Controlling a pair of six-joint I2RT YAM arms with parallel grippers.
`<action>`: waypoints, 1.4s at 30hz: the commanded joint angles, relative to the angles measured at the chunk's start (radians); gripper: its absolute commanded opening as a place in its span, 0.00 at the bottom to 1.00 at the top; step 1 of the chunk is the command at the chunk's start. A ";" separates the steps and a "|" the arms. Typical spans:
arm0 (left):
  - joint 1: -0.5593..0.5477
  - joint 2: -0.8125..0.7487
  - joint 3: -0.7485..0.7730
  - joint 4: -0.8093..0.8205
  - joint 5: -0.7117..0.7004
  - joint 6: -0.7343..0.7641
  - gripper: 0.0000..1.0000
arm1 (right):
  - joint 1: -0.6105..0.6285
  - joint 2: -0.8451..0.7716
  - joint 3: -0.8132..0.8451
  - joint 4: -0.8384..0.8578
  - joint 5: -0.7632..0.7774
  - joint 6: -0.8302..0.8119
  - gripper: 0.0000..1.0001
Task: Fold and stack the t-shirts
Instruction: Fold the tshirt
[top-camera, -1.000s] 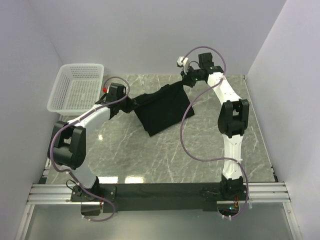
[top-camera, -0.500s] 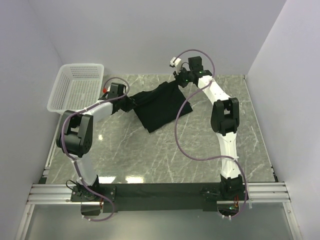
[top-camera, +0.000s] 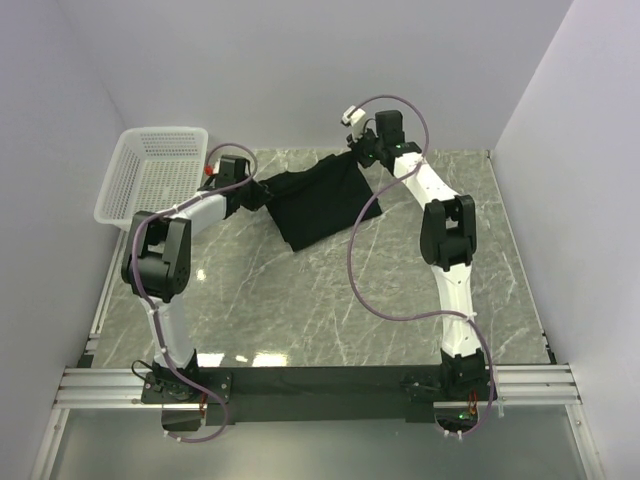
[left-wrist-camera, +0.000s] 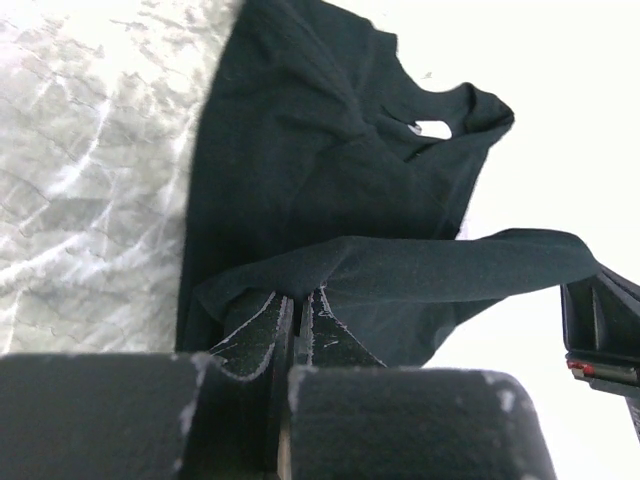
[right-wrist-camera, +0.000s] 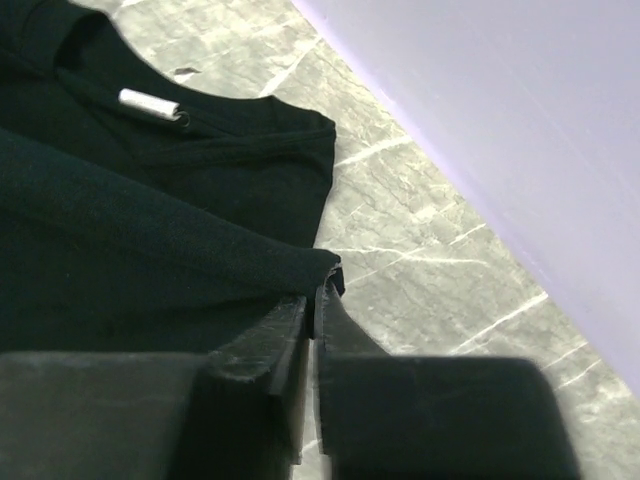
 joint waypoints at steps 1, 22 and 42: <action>0.020 0.021 0.052 0.005 0.001 0.015 0.04 | 0.005 0.020 0.044 0.094 0.085 0.028 0.16; 0.034 -0.186 -0.008 0.050 0.129 0.310 0.64 | -0.115 -0.134 -0.001 -0.221 -0.272 0.131 0.68; -0.174 -0.170 -0.332 0.131 0.043 0.107 0.65 | -0.158 -0.006 -0.004 -0.534 -0.226 0.277 0.69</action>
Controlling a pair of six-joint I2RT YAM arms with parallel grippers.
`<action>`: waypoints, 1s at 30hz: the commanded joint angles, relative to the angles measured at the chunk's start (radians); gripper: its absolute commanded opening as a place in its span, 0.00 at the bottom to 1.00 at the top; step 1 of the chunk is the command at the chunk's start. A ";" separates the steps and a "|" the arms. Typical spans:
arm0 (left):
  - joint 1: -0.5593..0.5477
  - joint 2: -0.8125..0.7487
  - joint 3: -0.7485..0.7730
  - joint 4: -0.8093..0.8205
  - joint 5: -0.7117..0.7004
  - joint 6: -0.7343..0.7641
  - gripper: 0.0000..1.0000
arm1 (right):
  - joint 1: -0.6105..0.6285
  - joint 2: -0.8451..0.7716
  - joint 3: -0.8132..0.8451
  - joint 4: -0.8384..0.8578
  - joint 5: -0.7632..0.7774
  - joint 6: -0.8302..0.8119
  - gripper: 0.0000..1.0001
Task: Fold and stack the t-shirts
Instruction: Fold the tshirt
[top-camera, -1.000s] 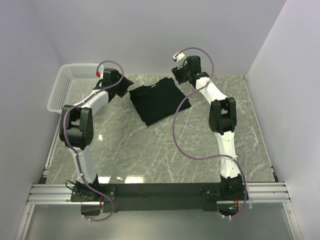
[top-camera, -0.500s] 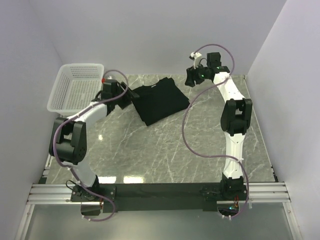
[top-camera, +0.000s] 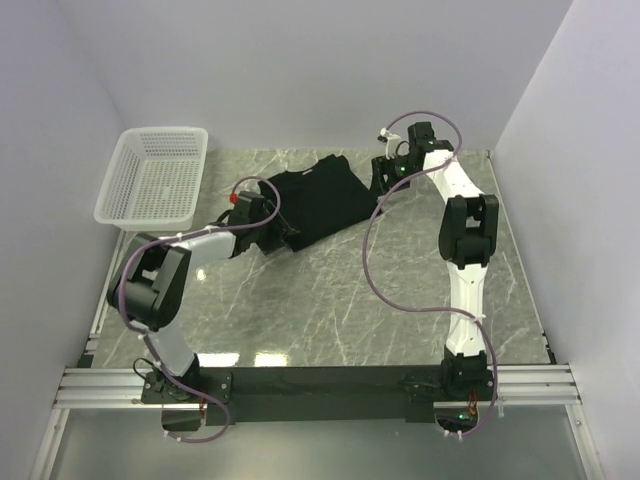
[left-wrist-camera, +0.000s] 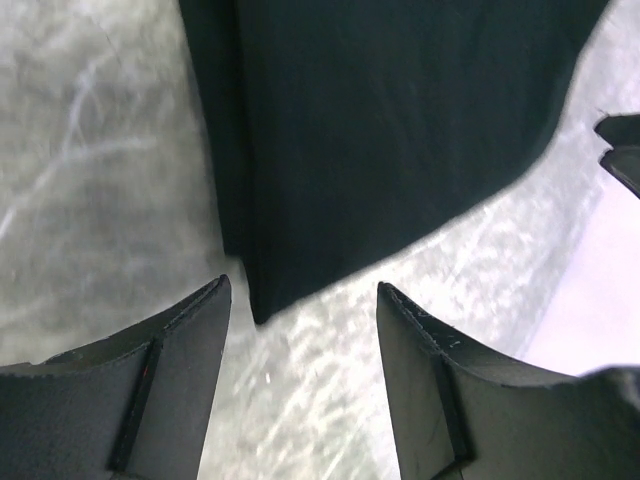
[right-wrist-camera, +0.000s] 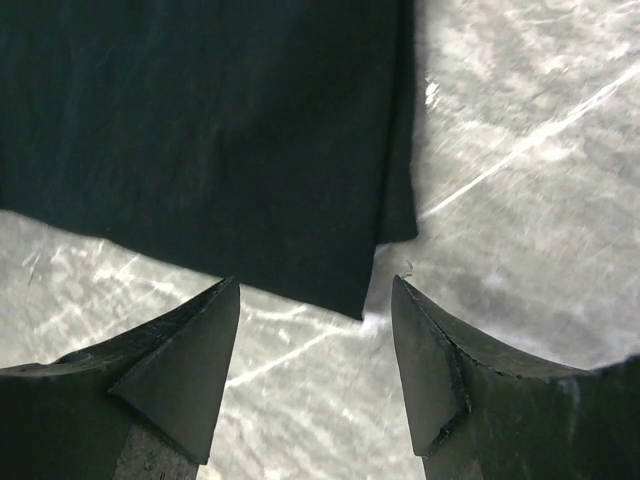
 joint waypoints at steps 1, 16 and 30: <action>-0.008 0.066 0.073 0.009 -0.048 -0.014 0.65 | -0.003 0.055 0.075 -0.039 0.011 0.051 0.69; -0.015 0.206 0.147 0.068 0.029 -0.008 0.31 | 0.008 0.109 0.052 -0.092 -0.046 0.083 0.37; -0.162 0.014 -0.147 0.128 0.121 -0.055 0.01 | -0.079 -0.213 -0.490 -0.062 -0.057 -0.052 0.00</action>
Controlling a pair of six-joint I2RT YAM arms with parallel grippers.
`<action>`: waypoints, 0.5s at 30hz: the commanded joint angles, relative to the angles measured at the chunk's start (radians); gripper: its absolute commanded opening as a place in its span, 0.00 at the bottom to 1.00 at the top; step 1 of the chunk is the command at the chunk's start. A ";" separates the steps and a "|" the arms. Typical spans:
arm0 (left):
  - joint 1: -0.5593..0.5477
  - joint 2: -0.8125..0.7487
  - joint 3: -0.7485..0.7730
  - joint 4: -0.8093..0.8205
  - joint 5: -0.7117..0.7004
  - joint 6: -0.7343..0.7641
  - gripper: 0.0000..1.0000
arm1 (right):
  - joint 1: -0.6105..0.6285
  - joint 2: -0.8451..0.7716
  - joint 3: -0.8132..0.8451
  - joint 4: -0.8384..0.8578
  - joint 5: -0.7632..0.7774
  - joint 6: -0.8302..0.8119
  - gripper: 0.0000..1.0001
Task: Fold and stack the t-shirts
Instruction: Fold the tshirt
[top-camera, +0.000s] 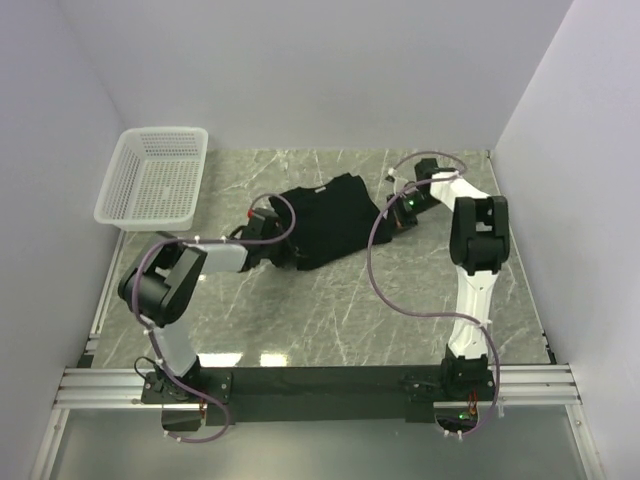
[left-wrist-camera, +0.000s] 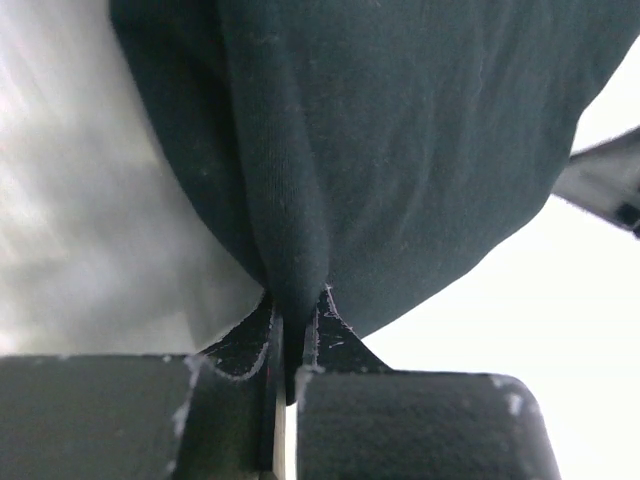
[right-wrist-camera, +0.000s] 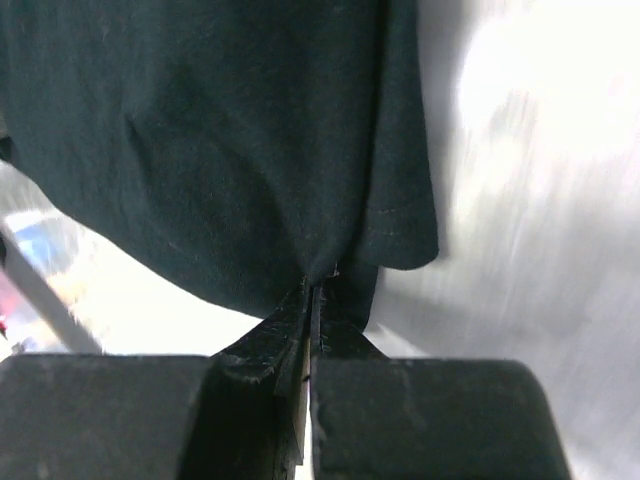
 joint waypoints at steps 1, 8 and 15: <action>-0.134 -0.086 -0.103 0.006 0.055 -0.043 0.00 | -0.043 -0.176 -0.157 -0.032 0.008 -0.090 0.00; -0.443 -0.211 -0.192 -0.007 -0.017 -0.232 0.01 | -0.136 -0.426 -0.587 -0.071 0.068 -0.214 0.00; -0.606 -0.394 -0.241 -0.165 -0.184 -0.341 0.29 | -0.179 -0.598 -0.681 -0.133 0.149 -0.369 0.35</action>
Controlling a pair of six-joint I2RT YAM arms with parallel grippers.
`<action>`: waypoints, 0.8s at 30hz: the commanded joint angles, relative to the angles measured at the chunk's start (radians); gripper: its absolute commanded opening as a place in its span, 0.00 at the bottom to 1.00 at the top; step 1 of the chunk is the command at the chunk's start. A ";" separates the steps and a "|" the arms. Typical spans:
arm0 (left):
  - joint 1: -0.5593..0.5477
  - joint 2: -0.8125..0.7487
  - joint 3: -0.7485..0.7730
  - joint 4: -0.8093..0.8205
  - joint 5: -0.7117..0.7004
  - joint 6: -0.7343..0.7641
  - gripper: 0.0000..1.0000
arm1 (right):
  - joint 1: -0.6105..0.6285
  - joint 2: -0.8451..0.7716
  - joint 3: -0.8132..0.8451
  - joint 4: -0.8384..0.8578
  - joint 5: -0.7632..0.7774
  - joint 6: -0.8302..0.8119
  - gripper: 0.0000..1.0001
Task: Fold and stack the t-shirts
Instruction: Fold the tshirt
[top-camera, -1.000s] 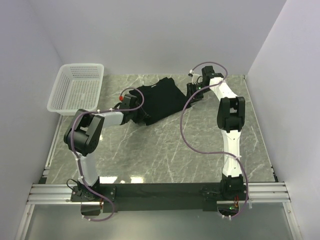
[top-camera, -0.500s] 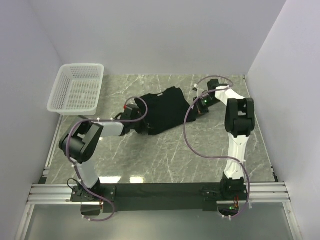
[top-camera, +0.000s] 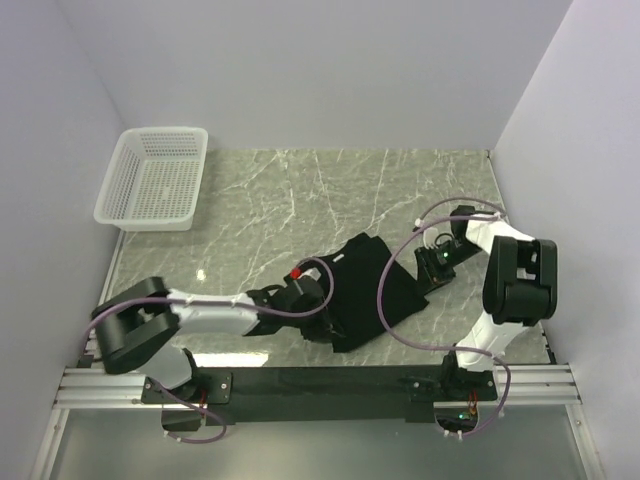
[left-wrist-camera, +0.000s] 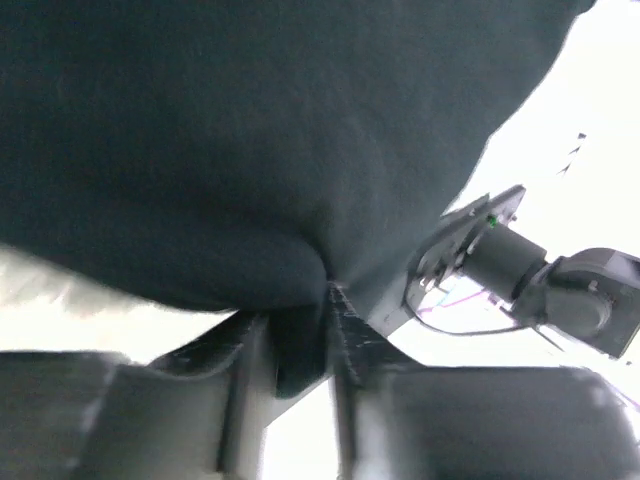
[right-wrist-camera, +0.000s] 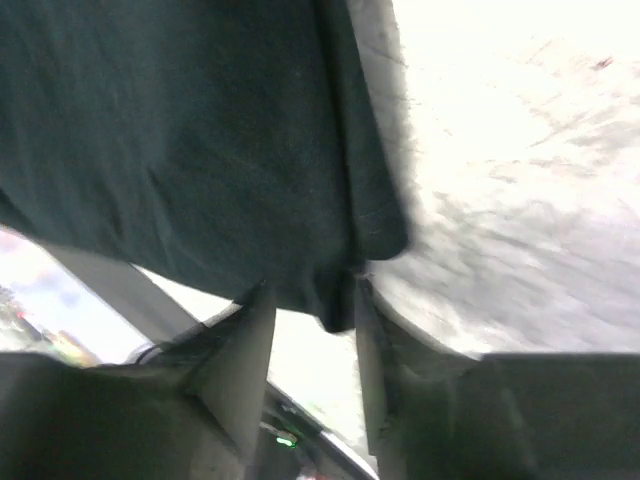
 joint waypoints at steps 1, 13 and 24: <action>-0.010 -0.141 -0.017 -0.101 -0.129 -0.055 0.42 | -0.018 -0.070 0.047 -0.042 0.025 -0.140 0.48; 0.057 -0.622 -0.105 -0.384 -0.335 0.063 0.75 | 0.030 0.179 0.595 -0.353 -0.257 -0.574 0.66; 0.321 -0.546 -0.162 -0.163 -0.250 0.253 0.75 | 0.187 0.418 0.851 -0.292 -0.219 -0.440 0.66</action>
